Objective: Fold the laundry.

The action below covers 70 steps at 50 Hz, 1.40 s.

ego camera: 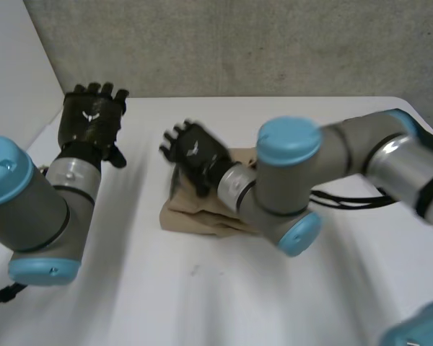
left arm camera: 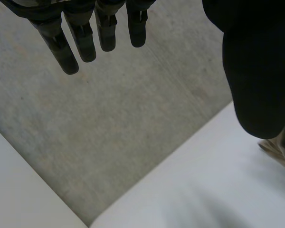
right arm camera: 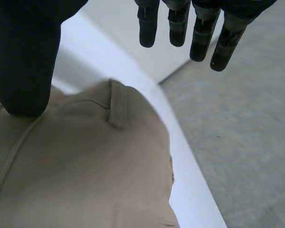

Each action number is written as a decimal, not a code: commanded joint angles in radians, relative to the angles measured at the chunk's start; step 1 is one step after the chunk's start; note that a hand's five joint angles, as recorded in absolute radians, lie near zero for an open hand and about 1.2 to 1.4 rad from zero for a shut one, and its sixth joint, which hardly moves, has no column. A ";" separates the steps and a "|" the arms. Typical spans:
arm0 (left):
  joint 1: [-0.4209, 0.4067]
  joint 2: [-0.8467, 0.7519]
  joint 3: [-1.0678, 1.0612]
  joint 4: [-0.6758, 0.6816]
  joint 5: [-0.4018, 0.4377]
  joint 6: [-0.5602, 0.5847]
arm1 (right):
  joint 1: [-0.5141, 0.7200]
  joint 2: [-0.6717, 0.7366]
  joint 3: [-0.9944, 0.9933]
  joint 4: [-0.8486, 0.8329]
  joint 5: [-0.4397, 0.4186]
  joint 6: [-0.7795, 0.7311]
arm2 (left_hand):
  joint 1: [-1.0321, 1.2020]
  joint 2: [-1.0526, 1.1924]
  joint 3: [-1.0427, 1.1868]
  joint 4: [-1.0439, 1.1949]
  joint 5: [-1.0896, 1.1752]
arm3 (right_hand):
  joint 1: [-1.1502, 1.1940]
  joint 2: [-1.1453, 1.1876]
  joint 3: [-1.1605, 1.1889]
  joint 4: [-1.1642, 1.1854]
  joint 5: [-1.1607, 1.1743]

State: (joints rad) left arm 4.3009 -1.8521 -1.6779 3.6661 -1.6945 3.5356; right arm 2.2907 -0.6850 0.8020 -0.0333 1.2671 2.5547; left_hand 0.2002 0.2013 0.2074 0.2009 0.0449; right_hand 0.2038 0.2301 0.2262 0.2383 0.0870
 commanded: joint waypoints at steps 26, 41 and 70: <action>-0.204 -0.486 0.472 -0.268 0.165 -0.035 | -0.243 -0.082 0.120 0.179 0.044 0.549 | 0.013 0.012 0.006 0.012 -0.006 | -0.029 -0.056 -0.052 -0.064 -0.087; -0.141 -0.544 0.529 -0.437 0.058 0.046 | -0.238 0.167 -0.124 0.400 0.061 0.432 | 0.007 0.006 0.000 0.007 -0.012 | -0.029 -0.056 -0.052 -0.064 -0.087; -0.133 0.014 0.115 -0.327 0.052 -0.131 | -0.264 -0.404 0.532 0.090 0.086 0.401 | -0.013 -0.014 -0.020 -0.014 -0.032 | -0.029 -0.056 -0.052 -0.064 -0.087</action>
State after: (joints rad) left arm 4.1304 -1.9447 -1.4200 3.3070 -1.6421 3.5097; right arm 2.0174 -1.0553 1.1992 0.0781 1.3554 2.9693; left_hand 0.2002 0.2013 0.2074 0.2009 0.0425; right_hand 0.1665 0.2165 0.1735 0.2307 0.0600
